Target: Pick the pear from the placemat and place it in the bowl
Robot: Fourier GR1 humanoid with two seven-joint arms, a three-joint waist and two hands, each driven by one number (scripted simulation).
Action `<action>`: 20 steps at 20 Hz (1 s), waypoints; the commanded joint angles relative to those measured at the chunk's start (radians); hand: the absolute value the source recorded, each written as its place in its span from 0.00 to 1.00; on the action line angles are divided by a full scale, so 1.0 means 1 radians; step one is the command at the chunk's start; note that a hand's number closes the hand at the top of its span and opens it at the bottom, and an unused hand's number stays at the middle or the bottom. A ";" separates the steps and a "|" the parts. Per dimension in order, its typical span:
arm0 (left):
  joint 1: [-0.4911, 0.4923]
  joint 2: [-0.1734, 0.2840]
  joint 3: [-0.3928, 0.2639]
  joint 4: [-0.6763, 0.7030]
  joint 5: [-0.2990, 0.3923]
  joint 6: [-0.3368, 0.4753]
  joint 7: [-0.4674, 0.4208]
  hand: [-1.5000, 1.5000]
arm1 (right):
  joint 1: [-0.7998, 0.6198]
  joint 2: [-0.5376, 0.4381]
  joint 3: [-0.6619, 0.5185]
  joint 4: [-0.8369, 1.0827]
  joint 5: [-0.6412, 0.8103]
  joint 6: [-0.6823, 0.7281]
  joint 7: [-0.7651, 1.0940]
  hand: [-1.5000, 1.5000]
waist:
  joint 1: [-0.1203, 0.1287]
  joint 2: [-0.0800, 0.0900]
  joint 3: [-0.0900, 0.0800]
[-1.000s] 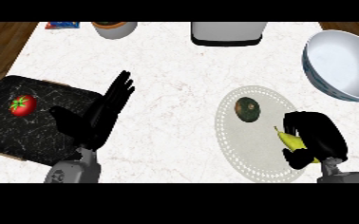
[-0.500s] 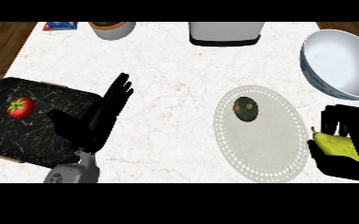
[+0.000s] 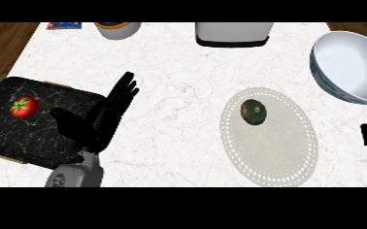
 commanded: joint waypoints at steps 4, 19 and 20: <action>0.047 0.000 -0.019 0.024 -0.016 -0.039 -0.070 0.50 | -0.212 -0.048 -0.070 0.283 0.025 -0.086 -0.040 1.00 | 0.013 0.003 0.000; 0.003 -0.005 -0.007 0.020 -0.001 -0.043 -0.021 0.50 | -0.477 -0.143 -0.100 1.137 0.133 -0.502 -0.450 1.00 | 0.025 0.008 0.001; -0.020 -0.015 0.000 0.040 -0.008 -0.026 -0.029 0.50 | -0.534 -0.150 -0.091 1.218 0.151 -0.532 -0.468 1.00 | 0.031 0.011 0.001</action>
